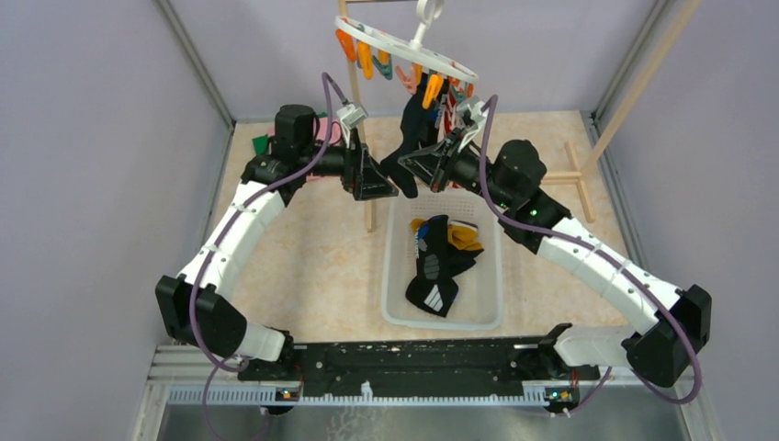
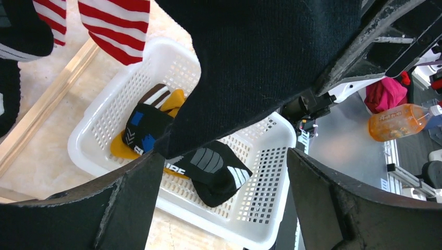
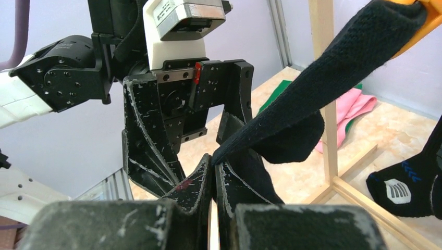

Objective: Remove the socks clipped to the hanger

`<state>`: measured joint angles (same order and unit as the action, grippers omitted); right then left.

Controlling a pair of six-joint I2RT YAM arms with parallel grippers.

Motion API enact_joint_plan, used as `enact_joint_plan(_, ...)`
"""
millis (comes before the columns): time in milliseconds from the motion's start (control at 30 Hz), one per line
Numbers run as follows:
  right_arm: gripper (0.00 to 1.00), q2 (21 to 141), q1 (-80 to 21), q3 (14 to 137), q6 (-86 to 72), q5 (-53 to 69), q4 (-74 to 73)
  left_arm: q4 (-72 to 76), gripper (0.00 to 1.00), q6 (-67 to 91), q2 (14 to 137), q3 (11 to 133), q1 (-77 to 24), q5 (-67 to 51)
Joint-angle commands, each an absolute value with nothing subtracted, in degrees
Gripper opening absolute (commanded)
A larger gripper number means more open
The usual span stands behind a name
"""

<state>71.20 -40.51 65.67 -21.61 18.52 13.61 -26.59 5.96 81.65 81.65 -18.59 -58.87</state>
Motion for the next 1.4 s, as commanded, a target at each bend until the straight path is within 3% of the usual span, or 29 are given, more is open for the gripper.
enact_joint_plan(0, 0.00, 68.22, -41.04, 65.82, -23.28, 19.25, 13.48, -23.39, 0.94, 2.78, 79.61, 82.26, -19.08, -59.29)
enact_joint_plan(400, 0.00, 66.90, -38.32, 67.02, -27.19, 22.86, 11.19, -21.93, 0.98, 3.88, 80.89, 84.00, -19.76, -59.62)
enact_joint_plan(567, 0.00, 68.39, -37.71, 67.37, -28.88, 25.48, 11.45, -15.82, 0.79, 9.76, 81.84, 84.06, -19.88, -64.49)
enact_joint_plan(700, 0.01, 69.40, -37.76, 67.01, -30.49, 28.06, 14.14, -11.95, 0.73, 13.57, 83.23, 84.40, -20.11, -67.01)
enact_joint_plan(767, 0.03, 69.27, -37.77, 67.10, -30.36, 27.28, 13.71, -10.99, 0.59, 14.51, 83.67, 84.39, -20.14, -67.56)
enact_joint_plan(833, 0.06, 69.13, -37.70, 67.87, -29.02, 26.25, 12.23, -10.67, 0.36, 14.63, 83.70, 84.07, -20.21, -67.54)
enact_joint_plan(933, 0.24, 69.00, -37.17, 69.65, -27.33, 24.22, 9.11, -9.66, 0.03, 15.50, 83.26, 82.95, -20.26, -66.93)
enact_joint_plan(1033, 0.46, 68.55, -34.30, 70.05, -26.96, 20.20, 8.48, -8.55, 0.00, 17.27, 82.88, 81.86, -20.34, -66.69)
enact_joint_plan(1067, 0.57, 68.40, -32.74, 69.97, -27.69, 19.22, 8.94, -8.50, 0.00, 17.65, 82.77, 81.74, -20.38, -66.64)
enact_joint_plan(1133, 0.95, 68.76, -29.17, 70.48, -30.01, 18.82, 10.19, -8.31, 0.00, 18.26, 82.50, 81.28, -20.61, -66.62)
enact_joint_plan(1367, 0.99, 77.10, -24.69, 82.18, -29.49, 25.15, 5.10, -7.76, 0.00, 20.08, 80.87, 79.90, -20.77, -66.40)
